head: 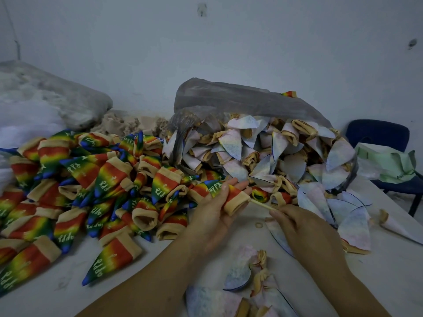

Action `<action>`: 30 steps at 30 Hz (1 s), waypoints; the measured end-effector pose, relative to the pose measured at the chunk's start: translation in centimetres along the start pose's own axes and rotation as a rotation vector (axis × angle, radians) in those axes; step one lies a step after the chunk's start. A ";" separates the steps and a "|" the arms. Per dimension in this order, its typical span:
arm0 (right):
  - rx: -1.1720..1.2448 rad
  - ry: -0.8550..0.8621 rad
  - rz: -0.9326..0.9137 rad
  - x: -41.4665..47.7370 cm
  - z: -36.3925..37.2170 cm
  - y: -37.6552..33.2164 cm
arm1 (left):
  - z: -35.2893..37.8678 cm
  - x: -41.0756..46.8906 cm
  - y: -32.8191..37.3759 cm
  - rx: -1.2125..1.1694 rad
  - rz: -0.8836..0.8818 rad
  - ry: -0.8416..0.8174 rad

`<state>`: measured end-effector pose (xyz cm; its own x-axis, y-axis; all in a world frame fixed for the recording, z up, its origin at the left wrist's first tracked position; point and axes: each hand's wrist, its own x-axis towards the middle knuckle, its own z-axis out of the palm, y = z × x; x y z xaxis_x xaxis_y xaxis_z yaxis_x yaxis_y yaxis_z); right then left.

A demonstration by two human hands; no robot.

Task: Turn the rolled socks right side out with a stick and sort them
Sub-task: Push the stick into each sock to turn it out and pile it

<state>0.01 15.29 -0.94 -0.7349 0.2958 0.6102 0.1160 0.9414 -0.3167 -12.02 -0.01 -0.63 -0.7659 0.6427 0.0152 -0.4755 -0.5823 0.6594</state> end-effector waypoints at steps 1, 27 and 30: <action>0.000 -0.005 0.014 0.0 0.0 0.0 | 0.0 0.0 0.1 -0.015 0.006 -0.005; -0.031 -0.071 0.039 0.7 -0.7 0.3 | -0.8 -0.3 -0.6 0.299 0.016 -0.061; -0.058 -0.020 0.017 0.6 -0.5 0.5 | -0.9 -0.2 -0.8 0.224 -0.011 -0.058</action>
<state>-0.06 16.01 -0.35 -0.7456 0.3093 0.5903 0.1670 0.9442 -0.2839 -11.87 -0.12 -1.82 -0.7323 0.6794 0.0459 -0.3706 -0.4541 0.8102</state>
